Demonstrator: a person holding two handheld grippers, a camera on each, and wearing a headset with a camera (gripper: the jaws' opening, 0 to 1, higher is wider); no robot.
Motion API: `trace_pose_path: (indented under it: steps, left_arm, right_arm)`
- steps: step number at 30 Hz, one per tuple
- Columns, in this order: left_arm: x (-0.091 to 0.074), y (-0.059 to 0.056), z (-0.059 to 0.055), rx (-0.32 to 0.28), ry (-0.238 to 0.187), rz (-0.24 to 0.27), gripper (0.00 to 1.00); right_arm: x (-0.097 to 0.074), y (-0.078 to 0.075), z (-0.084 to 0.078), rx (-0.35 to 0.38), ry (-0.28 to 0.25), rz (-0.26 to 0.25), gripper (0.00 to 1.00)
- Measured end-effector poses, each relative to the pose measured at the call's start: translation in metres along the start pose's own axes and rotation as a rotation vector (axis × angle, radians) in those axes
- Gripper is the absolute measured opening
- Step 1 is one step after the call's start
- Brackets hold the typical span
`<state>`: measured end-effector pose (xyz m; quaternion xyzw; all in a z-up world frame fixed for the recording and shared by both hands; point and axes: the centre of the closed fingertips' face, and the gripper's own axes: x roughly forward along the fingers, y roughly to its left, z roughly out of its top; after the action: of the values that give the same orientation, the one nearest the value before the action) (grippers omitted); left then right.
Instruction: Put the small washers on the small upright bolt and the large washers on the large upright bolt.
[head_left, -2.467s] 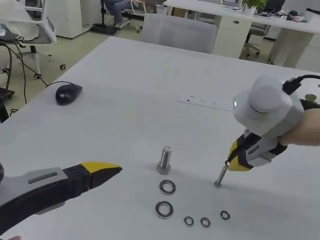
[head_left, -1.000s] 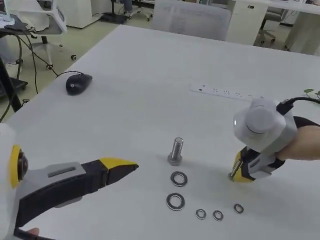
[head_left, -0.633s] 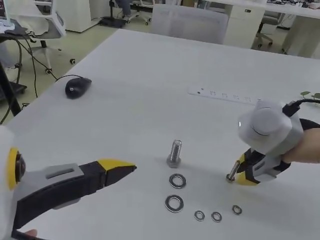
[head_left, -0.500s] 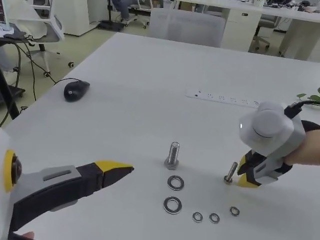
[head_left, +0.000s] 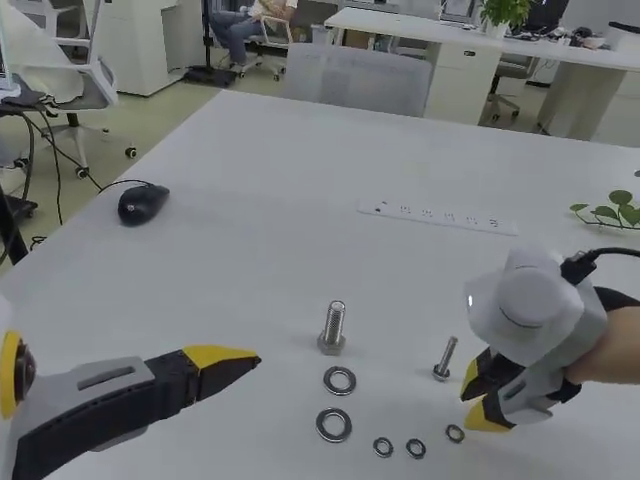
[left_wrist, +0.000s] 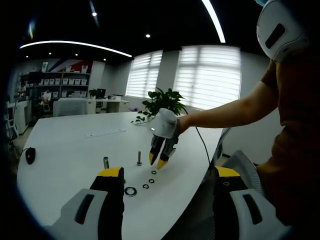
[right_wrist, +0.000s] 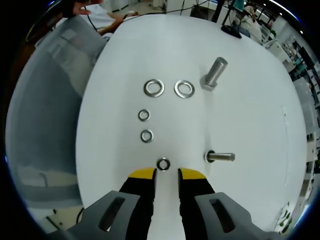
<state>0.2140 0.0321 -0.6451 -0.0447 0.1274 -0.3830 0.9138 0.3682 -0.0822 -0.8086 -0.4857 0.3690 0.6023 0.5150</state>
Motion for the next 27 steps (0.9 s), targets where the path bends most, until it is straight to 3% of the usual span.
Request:
trace_pose_path:
  steps: [9,15,16,27]
  left_arm:
    - [-0.001,-0.006,0.001,0.004,0.001,-0.004,0.72]
    - [-0.002,-0.009,0.002,0.005,0.002,-0.003,0.72]
    - [-0.002,-0.009,0.002,0.004,0.002,-0.003,0.72]
    - [-0.003,-0.009,0.001,0.000,-0.003,0.004,0.72]
  right_arm:
    - [0.008,0.006,-0.002,0.007,-0.006,0.002,0.24]
    - [0.017,0.006,-0.005,0.010,0.011,0.013,0.24]
    - [0.016,0.009,-0.005,0.007,0.009,0.031,0.23]
    - [0.016,0.007,-0.002,0.025,-0.001,0.041,0.21]
